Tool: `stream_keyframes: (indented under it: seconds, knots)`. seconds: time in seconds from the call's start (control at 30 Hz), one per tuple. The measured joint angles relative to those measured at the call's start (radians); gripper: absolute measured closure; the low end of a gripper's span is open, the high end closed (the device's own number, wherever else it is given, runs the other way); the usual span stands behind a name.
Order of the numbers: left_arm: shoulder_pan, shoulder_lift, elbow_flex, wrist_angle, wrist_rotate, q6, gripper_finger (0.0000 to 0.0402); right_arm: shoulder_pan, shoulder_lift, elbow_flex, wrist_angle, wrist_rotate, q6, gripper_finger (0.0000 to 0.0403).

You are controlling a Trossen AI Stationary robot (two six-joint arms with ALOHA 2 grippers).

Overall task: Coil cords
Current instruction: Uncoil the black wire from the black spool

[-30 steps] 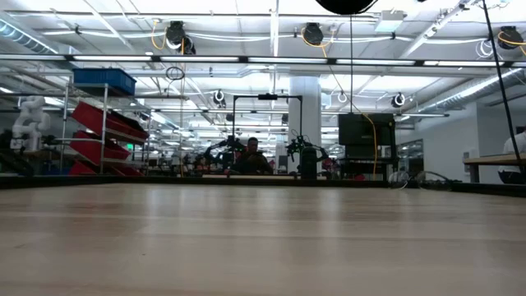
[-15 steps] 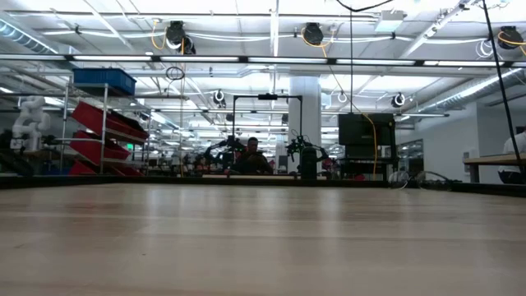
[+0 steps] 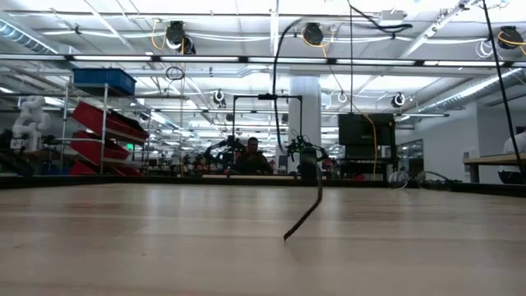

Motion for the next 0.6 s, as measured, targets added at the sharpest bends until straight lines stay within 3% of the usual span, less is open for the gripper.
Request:
stream_keyframes:
  seconds: [0.1, 0.4, 0.6]
  knots:
    - [0.002, 0.0, 0.0, 0.023, -0.05, 0.0, 0.0294, 0.0, 0.0, 0.0, 0.002, -0.001, -0.002, 0.0403]
    - [0.008, 0.02, 0.0, 0.053, -0.055, 0.001, 0.0292, 0.0, 0.0, 0.0, 0.008, -0.006, 0.0, 0.0403]
    - [0.019, 0.09, 0.0, 0.163, -0.044, 0.039, 0.025, 0.0, 0.0, 0.0, 0.025, -0.007, 0.0, 0.0403]
